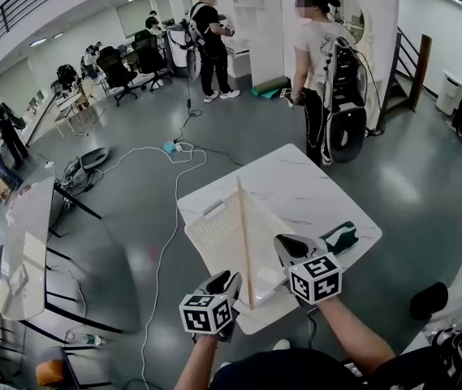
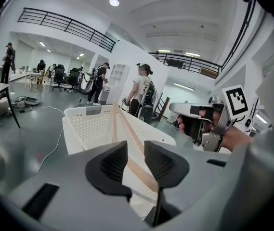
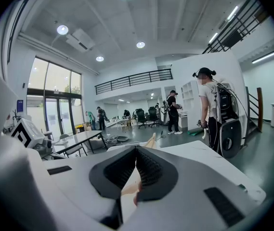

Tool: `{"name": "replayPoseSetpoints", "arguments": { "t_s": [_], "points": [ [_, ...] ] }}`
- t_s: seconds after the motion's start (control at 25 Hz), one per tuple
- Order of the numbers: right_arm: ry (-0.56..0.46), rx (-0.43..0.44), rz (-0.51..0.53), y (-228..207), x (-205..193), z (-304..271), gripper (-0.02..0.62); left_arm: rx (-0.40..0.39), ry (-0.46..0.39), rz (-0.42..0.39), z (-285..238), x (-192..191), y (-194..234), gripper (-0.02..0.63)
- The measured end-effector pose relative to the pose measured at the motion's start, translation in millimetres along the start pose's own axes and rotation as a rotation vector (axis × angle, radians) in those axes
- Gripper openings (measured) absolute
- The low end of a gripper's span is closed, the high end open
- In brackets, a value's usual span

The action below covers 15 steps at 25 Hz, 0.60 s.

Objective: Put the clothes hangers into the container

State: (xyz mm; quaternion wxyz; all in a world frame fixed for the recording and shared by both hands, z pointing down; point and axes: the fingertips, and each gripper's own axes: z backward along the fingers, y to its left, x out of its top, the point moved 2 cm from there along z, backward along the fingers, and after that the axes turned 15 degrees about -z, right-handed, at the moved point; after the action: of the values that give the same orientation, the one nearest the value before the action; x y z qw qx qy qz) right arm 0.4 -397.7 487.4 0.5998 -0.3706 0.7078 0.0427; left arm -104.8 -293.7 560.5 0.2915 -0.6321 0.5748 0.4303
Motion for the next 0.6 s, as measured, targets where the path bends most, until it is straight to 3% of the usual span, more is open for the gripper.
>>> {"name": "replayPoseSetpoints", "arguments": {
  "t_s": [0.16, 0.6],
  "points": [
    [-0.003, -0.009, 0.001, 4.6, -0.8, 2.0, 0.018, -0.002, -0.013, 0.001, 5.9, 2.0, 2.9, 0.103],
    [-0.016, -0.054, 0.002, 21.0, -5.5, 7.4, 0.018, -0.012, -0.083, -0.049, 26.9, 14.2, 17.2, 0.006]
  ]
}}
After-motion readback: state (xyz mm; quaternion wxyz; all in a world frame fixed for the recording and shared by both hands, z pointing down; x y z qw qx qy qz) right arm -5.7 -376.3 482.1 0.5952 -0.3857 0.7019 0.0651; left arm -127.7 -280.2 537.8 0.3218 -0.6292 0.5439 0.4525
